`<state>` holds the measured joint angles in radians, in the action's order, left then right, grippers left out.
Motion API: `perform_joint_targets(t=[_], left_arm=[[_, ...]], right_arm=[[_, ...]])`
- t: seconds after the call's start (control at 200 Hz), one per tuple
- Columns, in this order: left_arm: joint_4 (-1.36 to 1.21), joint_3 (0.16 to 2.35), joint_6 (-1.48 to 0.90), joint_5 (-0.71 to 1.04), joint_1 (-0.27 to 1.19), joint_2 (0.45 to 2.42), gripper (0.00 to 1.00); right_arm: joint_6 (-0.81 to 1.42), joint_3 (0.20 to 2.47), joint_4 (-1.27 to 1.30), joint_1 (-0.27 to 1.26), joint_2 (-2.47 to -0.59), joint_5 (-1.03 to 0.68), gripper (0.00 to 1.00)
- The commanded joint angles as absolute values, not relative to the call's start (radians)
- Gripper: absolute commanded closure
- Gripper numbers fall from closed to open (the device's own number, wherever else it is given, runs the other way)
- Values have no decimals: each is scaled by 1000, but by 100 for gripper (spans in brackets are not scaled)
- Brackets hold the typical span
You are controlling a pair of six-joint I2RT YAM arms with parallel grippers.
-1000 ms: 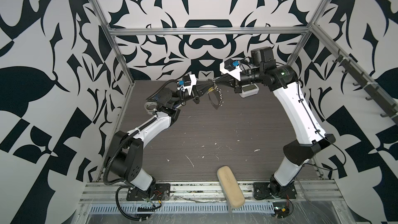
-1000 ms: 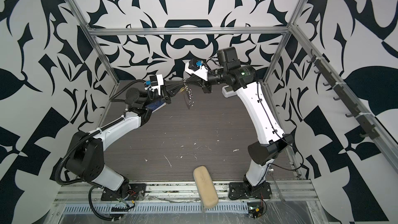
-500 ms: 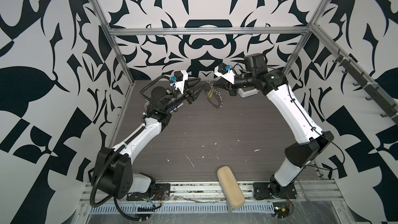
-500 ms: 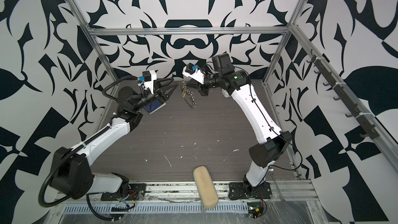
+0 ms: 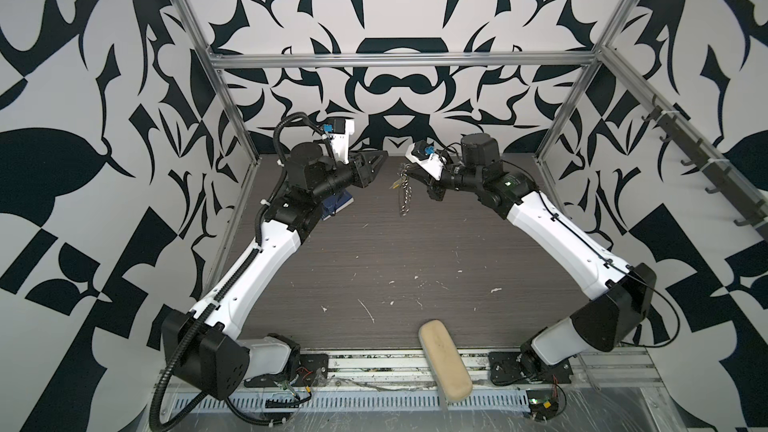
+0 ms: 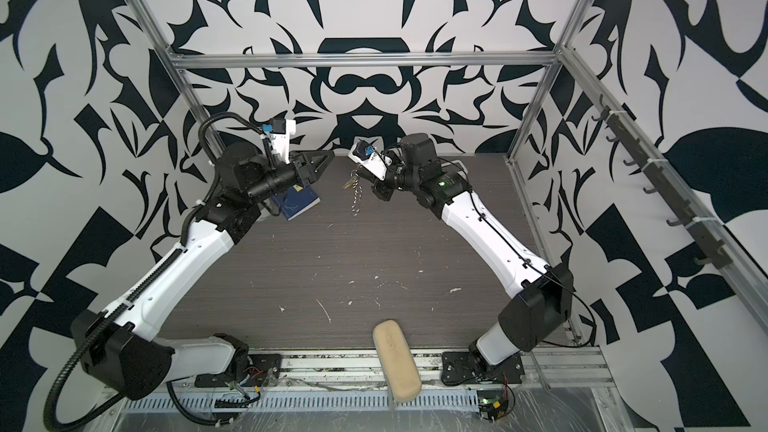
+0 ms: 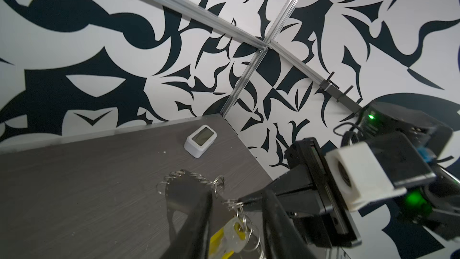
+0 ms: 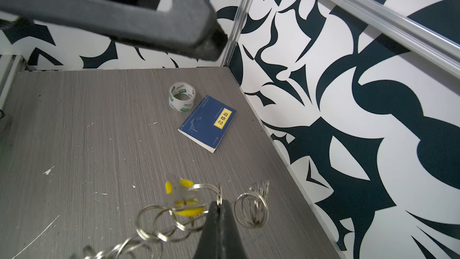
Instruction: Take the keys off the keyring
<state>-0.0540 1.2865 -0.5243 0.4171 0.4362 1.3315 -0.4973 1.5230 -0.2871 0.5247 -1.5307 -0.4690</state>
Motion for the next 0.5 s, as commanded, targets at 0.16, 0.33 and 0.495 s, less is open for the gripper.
perform_joint_targets(t=[0.16, 0.33, 0.495], left_arm=[[143, 1362, -536, 468, 484, 1381, 63], [163, 1383, -516, 473, 510, 1397, 63], [169, 1396, -513, 468, 519, 1411, 65]], right_arm=[[-432, 1488, -126, 531, -1471, -461, 100], [-436, 1495, -140, 532, -1473, -476, 100], [-444, 1504, -152, 532, -1474, -486, 100]])
